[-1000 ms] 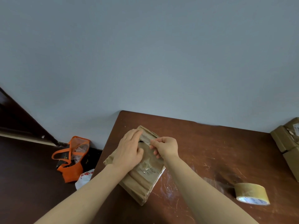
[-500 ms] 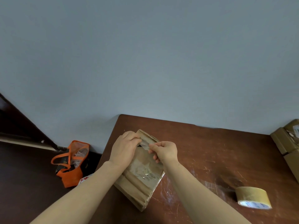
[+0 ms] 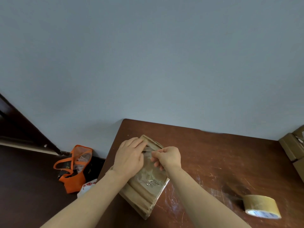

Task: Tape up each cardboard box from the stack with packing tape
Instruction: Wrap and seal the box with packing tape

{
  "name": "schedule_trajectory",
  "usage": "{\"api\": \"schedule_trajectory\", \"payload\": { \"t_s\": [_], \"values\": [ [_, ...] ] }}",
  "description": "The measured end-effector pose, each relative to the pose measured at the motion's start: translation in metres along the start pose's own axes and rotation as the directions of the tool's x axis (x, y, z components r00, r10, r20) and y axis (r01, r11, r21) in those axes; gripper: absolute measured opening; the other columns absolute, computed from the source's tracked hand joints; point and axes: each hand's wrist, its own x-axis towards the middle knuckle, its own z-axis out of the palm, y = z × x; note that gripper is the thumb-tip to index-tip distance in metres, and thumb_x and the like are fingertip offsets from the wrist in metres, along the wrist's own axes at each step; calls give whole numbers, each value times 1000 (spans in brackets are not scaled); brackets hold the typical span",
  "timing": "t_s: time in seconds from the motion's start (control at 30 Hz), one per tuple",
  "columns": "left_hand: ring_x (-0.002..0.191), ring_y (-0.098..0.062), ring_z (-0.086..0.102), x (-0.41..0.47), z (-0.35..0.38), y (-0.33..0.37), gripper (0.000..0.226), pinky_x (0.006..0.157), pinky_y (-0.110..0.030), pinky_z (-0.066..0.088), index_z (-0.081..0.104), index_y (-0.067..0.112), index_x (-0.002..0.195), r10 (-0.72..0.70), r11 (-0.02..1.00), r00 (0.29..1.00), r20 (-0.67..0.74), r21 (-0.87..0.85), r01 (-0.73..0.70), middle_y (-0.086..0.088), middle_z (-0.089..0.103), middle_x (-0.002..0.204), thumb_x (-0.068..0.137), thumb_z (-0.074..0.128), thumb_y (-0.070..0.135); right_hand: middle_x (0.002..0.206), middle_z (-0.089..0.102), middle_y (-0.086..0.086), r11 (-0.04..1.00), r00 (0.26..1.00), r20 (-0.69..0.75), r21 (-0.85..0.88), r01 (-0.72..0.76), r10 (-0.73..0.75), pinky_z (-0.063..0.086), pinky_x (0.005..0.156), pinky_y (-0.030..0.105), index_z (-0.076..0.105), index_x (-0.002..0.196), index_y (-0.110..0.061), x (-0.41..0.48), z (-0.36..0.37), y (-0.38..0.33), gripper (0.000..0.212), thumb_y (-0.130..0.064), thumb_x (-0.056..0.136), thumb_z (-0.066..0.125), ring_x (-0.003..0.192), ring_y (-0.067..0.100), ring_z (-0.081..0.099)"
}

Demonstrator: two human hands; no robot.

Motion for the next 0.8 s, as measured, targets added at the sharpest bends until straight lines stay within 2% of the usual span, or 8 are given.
{"api": "schedule_trajectory", "payload": {
  "t_s": [0.13,0.27,0.4,0.5,0.57,0.67,0.73,0.8],
  "values": [
    [146,-14,6,-8,14,15,74,118,-28,-1,18,13,150,5,1000,975,223,4,-6,0,14,158,92,-3,53,52,66,9,999,1000,-1,-28,-28,28,42,45,27,68,57,-10,-1,-1,0,24,-19,80,71,44,21,51],
    [141,-8,-26,-10,20,10,101,115,-28,-16,-20,24,142,-55,998,930,364,45,42,10,-25,151,56,-46,68,57,68,11,998,999,42,-48,-30,32,43,46,26,69,64,-10,0,-4,-4,19,-18,82,71,46,20,54],
    [141,-6,-27,-7,15,10,99,116,-28,-17,-19,27,145,-60,998,913,404,32,51,9,-25,152,61,-31,79,53,63,12,997,990,119,-43,-67,71,36,35,20,65,70,-1,-5,-17,-14,20,-14,86,65,37,17,55],
    [141,-9,-28,-8,13,11,98,115,-29,-19,-17,28,149,-53,998,903,425,62,29,7,-29,152,71,-4,85,56,68,5,962,996,12,-257,85,-85,43,45,23,66,73,-4,-8,-32,-11,30,-26,90,57,43,15,56],
    [140,-13,-31,-7,14,11,100,112,-30,-21,-19,31,148,-51,996,888,457,91,10,5,-32,151,71,4,89,73,70,1,842,937,-140,-496,213,-319,46,62,28,66,81,-12,-7,-41,-3,32,-36,94,49,63,14,58],
    [140,-20,-33,-7,7,14,98,108,-32,-23,-23,35,145,-38,991,870,491,129,-29,0,-37,148,73,13,91,129,53,-2,650,885,20,-671,357,-465,39,96,30,52,129,-19,0,-39,12,40,-43,99,41,118,16,49],
    [147,-28,-7,-12,8,24,99,111,-35,-11,3,24,153,-13,981,916,402,184,-66,-11,-11,157,79,18,88,144,39,1,649,928,147,-678,346,-343,36,105,32,33,144,-16,6,-29,24,52,-45,101,33,130,20,38],
    [135,-29,41,-20,16,38,102,110,-36,9,48,4,138,-73,990,884,462,144,7,-19,42,146,81,22,85,144,39,3,618,936,157,-715,327,-315,36,104,33,30,146,-15,10,-26,29,53,-46,102,27,129,22,37]
  ]
}}
